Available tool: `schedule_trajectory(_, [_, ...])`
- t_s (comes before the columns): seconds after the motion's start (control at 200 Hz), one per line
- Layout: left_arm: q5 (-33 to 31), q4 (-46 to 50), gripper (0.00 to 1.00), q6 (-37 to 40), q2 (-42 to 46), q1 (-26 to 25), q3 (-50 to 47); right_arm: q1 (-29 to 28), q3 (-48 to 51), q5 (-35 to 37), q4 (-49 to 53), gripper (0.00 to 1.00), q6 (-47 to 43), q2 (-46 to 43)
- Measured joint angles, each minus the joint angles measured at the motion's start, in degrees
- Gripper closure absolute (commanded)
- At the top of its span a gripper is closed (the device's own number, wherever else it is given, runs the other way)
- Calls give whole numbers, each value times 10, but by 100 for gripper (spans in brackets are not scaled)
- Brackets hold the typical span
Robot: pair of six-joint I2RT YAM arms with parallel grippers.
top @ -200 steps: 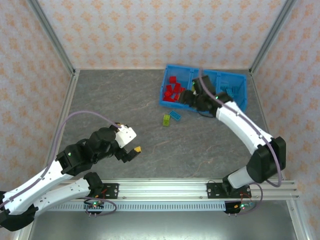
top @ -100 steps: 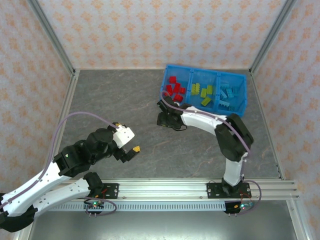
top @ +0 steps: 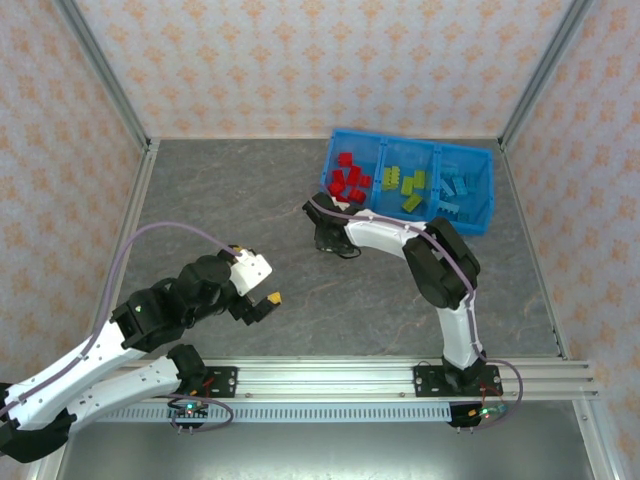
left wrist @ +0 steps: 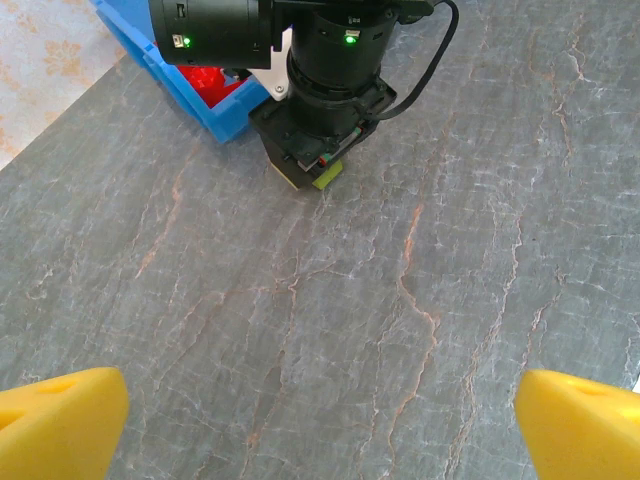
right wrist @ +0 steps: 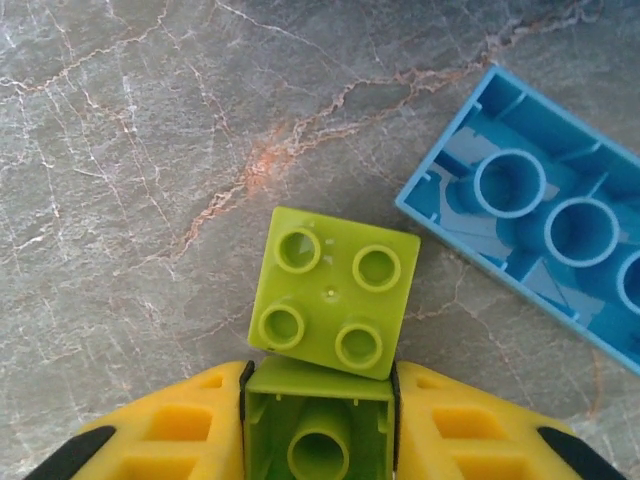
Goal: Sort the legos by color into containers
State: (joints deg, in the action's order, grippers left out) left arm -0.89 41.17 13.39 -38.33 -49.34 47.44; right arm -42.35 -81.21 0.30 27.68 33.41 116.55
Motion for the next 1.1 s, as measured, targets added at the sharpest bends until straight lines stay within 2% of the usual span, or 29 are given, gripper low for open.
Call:
schedule_trajectory(0.275, [0,2,0,0,-1,0,0,-5,101,-11,-7,75,7,-93])
schedule_trajectory(0.405, [0,2,0,0,-1,0,0,-14,140,-10,4,76,11,-191])
schedule_trajectory(0.505, [0,2,0,0,-1,0,0,-13,151,17,14,75,9,-279])
schedule_trajectory(0.606, [0,2,0,0,-1,0,0,14,151,45,13,75,-6,-353])
schedule_trajectory(0.676, [0,2,0,0,-1,0,0,73,144,47,11,75,-22,-376])
schedule_trajectory(0.771, [0,2,0,-3,-1,0,0,173,106,37,14,77,-50,-342])
schedule_trajectory(0.856, [-7,2,0,-9,-1,0,0,243,12,25,31,78,-84,-242])
schedule_trajectory(1.036, [-20,2,0,-15,9,0,0,298,-186,9,74,77,-135,-36])
schedule_trajectory(1.096, [-26,2,0,-15,13,0,0,308,-241,8,94,71,-143,16])
